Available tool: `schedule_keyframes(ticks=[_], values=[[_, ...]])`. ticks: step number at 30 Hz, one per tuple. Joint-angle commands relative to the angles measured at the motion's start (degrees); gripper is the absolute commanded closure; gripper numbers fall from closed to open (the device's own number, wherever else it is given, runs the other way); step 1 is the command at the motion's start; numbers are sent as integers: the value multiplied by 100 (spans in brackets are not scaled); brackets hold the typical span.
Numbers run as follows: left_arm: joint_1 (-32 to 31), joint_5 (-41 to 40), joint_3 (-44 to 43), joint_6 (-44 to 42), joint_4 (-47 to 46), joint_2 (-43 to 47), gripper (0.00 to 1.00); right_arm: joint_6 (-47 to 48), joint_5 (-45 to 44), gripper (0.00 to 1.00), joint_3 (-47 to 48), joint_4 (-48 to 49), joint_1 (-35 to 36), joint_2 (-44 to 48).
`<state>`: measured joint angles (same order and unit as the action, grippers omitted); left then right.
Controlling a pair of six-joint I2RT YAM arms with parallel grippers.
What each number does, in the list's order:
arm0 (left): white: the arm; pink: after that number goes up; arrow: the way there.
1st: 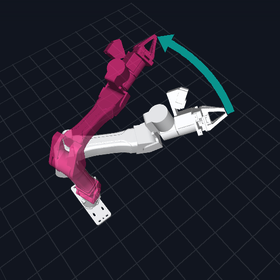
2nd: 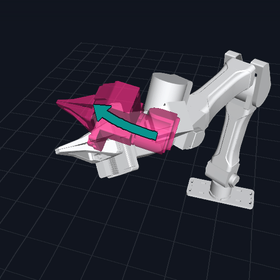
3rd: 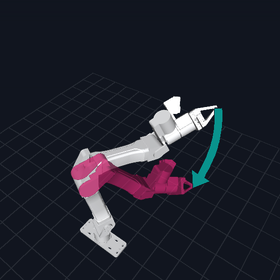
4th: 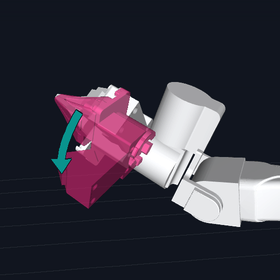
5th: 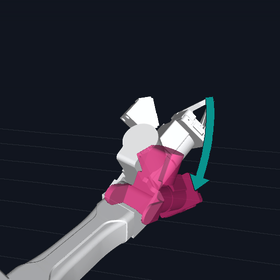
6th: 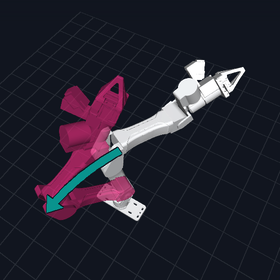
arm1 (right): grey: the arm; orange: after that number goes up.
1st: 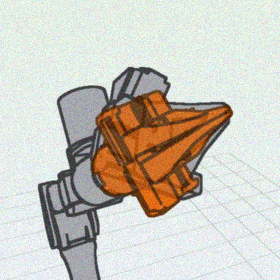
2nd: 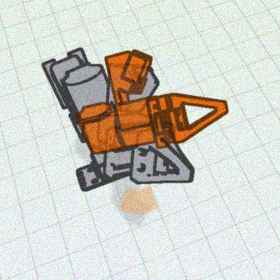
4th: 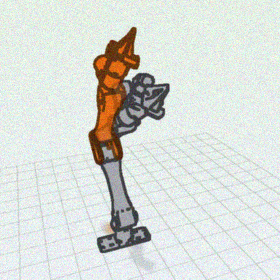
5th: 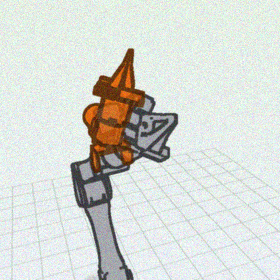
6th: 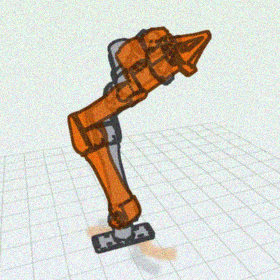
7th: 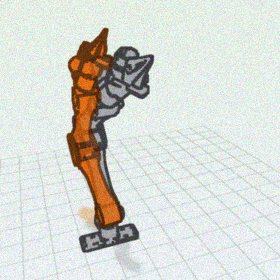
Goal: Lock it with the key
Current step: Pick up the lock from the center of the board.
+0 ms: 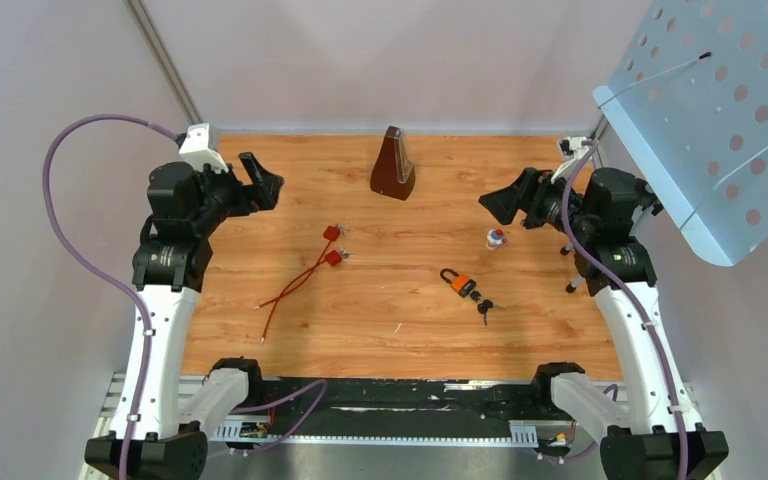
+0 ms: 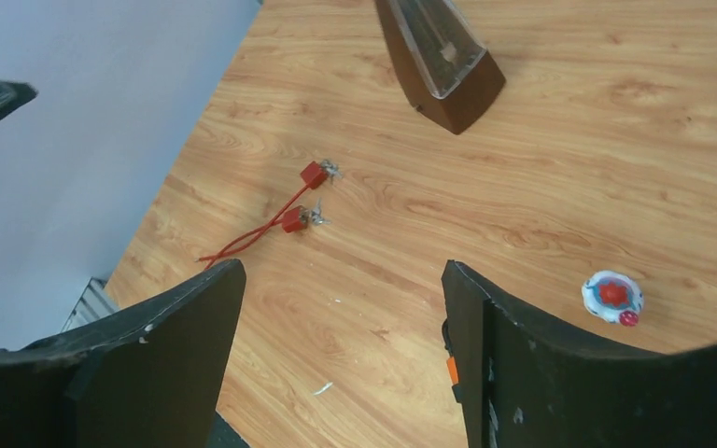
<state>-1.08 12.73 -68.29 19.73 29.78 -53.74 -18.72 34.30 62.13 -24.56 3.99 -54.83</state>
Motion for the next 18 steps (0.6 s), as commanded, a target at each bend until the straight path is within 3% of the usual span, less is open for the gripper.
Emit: schedule_keyframes(ticks=[1, 5, 12, 18], values=[[20, -203, -6, 114, -231, 168, 0, -419, -861, 20, -236, 410, 21, 12], [20, -404, 58, 207, -231, 287, 0, -609, -1087, 14, -370, 394, 18, 55], [20, -531, 144, 279, -121, 271, 0, -633, -586, 13, -656, 402, 231, -17], [20, 806, 223, -140, -95, 134, 0, -549, -2087, 16, -873, 135, 1549, -238]])
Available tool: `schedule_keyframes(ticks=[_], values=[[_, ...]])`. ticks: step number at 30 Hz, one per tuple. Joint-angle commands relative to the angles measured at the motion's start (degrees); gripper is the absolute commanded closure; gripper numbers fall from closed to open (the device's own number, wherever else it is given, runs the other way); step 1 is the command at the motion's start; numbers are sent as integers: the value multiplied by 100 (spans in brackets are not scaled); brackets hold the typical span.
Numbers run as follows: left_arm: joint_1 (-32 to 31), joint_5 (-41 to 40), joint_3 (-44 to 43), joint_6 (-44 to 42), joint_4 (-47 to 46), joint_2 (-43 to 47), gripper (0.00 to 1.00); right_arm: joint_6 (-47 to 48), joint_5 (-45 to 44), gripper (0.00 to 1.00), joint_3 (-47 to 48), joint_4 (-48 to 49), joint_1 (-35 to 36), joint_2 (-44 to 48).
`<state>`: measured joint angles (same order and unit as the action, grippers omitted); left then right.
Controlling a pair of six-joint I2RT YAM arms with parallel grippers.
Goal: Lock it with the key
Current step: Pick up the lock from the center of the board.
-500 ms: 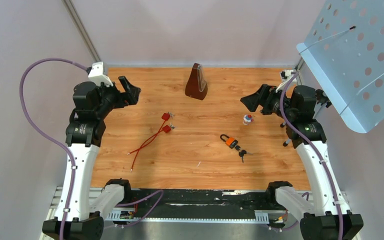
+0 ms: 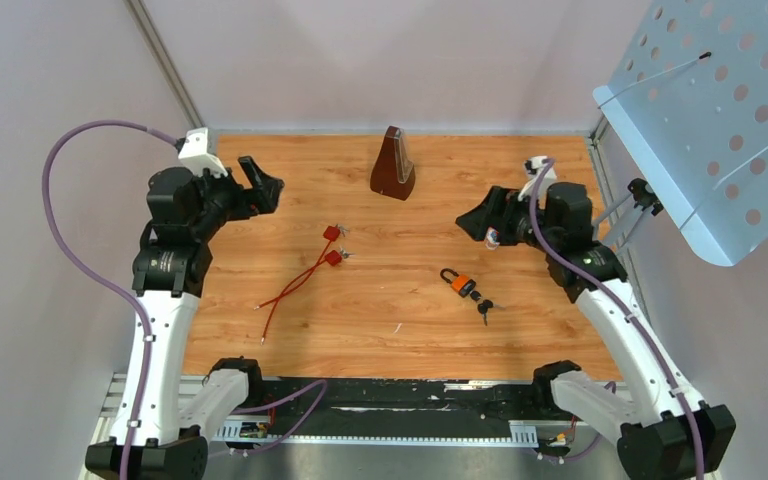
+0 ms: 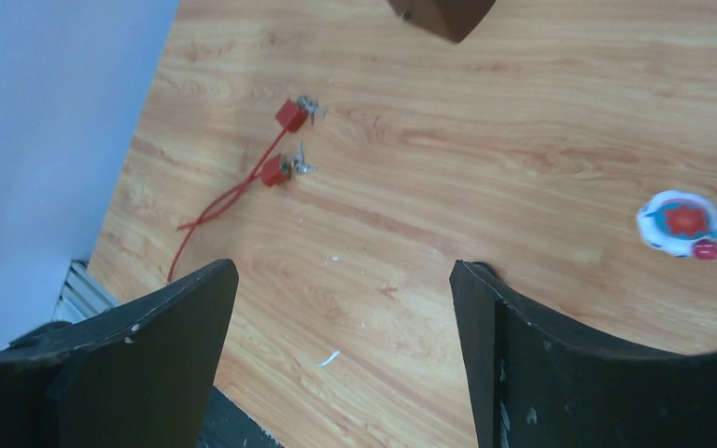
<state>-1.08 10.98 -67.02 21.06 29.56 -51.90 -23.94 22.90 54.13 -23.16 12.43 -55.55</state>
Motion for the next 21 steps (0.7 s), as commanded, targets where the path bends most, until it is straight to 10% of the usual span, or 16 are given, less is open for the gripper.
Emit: schedule_keyframes(ticks=[1, 21], values=[[20, 1132, 158, -302, -104, -40, 0, -25, -1255, 17, -36, -133, 1006, -342], [-112, 1435, 444, -321, -293, -117, 0, 1174, -2961, 15, 401, -1510, 1981, -3304]])
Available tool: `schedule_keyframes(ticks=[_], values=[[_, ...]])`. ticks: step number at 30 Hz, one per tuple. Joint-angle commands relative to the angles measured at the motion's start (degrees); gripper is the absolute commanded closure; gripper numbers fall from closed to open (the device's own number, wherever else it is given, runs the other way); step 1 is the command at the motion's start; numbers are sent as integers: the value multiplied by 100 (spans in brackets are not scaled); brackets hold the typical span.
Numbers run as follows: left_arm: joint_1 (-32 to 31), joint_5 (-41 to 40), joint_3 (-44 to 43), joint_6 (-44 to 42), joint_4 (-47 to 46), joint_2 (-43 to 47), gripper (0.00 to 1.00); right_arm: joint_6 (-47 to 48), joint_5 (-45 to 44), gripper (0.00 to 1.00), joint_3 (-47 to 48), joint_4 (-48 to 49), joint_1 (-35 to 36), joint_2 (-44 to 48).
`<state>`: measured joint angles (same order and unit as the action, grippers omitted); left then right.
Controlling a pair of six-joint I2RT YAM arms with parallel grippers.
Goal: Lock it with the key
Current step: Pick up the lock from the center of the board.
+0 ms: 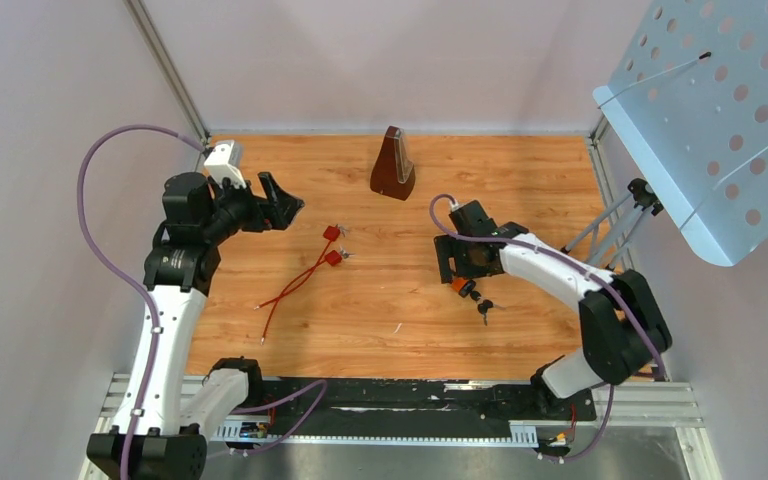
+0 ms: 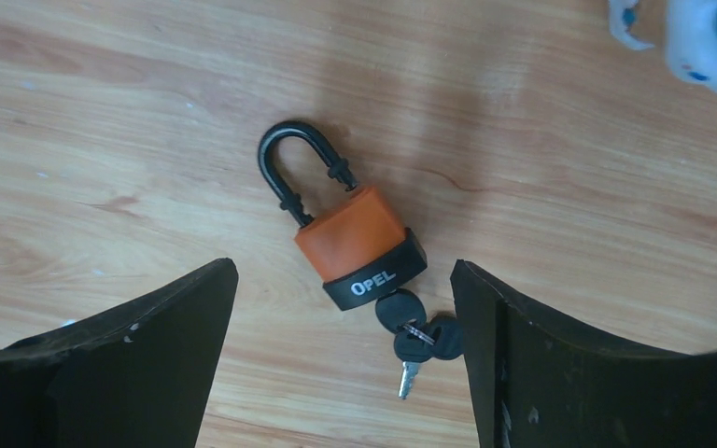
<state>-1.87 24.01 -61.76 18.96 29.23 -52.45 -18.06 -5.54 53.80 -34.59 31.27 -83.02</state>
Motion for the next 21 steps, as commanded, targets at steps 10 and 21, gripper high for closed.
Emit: schedule_keyframes(ticks=[10, 21], values=[[-122, 174, -143, -303, -128, -100, 0, 1001, 106, 19, 1028, -892, 204, -1543], [-201, 223, -152, -298, -56, -80, 0, 1126, 184, 34, 1108, -842, 196, -1787]])
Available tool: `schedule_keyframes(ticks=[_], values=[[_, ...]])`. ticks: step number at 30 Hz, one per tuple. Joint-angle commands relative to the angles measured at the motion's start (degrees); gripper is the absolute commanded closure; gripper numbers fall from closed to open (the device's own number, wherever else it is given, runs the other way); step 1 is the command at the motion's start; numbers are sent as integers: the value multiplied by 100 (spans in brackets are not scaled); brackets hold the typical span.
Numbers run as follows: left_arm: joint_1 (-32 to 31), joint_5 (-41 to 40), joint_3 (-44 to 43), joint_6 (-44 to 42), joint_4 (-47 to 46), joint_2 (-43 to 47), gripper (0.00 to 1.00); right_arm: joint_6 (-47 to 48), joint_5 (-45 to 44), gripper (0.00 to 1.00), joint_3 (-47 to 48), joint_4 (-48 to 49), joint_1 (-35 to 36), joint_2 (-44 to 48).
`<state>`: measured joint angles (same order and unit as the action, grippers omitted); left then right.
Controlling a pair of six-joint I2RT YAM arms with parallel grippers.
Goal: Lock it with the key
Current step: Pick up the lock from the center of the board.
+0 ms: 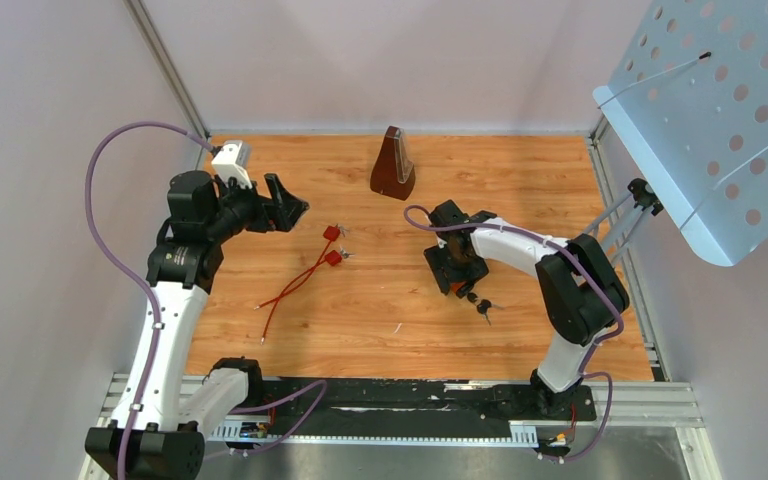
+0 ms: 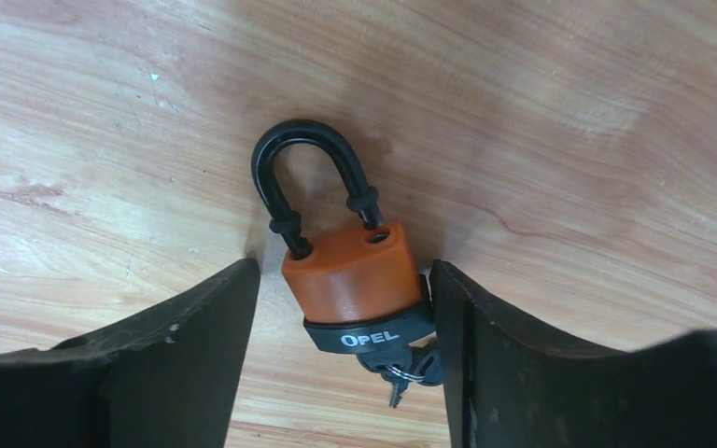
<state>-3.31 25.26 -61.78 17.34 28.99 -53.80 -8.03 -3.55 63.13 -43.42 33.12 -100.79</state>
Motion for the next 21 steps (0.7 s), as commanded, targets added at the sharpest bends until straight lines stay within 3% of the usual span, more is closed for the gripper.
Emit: schedule_keyframes(ticks=[1, 6, 15, 21], values=[[-61, 101, -150, -131, -34, 55, 0, 95, 5, 39, 200, 36, 10, -6], [-80, 117, -118, -106, -55, 73, 0, -236, 241, 60, 243, 82, 10, 99], [-127, 498, 194, 130, -353, 113, 0, -1553, 964, 62, 317, 608, 14, 823], [-141, 1365, 179, 509, -894, 88, 0, -2093, 1316, 62, 67, 2688, 88, 2505]])
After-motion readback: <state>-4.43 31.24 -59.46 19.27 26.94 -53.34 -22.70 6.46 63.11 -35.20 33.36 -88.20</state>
